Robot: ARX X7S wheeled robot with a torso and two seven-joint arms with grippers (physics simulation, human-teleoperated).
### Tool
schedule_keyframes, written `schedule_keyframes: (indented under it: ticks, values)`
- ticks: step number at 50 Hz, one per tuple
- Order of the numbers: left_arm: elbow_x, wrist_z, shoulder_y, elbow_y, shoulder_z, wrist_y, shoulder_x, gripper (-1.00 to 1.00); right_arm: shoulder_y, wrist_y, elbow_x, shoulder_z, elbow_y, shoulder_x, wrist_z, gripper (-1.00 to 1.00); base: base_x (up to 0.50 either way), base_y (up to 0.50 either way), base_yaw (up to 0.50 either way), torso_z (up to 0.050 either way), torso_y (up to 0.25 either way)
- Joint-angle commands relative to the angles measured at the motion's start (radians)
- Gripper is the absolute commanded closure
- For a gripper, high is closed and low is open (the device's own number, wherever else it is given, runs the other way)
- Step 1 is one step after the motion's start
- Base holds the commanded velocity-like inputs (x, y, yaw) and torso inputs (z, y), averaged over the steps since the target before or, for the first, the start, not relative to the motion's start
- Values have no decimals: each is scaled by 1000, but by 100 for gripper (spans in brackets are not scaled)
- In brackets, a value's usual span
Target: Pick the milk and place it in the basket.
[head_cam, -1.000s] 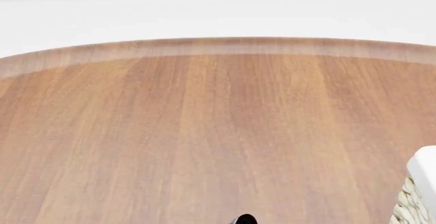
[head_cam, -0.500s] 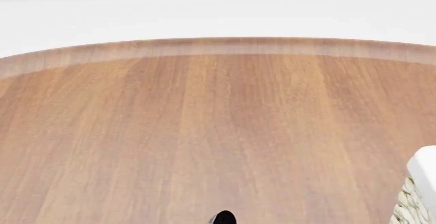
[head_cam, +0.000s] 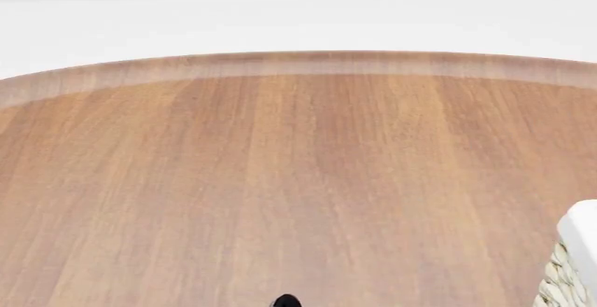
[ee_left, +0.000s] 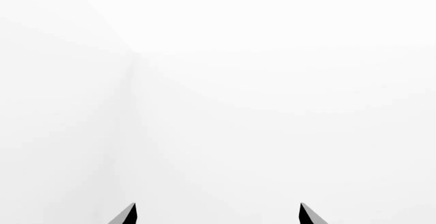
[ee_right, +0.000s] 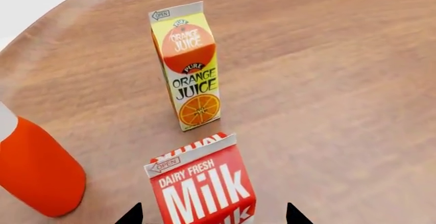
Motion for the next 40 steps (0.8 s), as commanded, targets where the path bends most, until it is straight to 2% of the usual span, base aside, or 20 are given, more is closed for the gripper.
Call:
schedule_keyframes:
  ticks: [1, 40]
  values:
    - [0, -1, 0, -3, 3, 4, -1, -100, 11, -13, -19, -25, 47, -25, -15, -100, 0, 0, 0, 0, 0]
    - [-3, -9, 5, -6, 6, 13, -8, -100, 28, -47, -54, -70, 169, -78, -38, -100, 0, 0, 0, 0, 0]
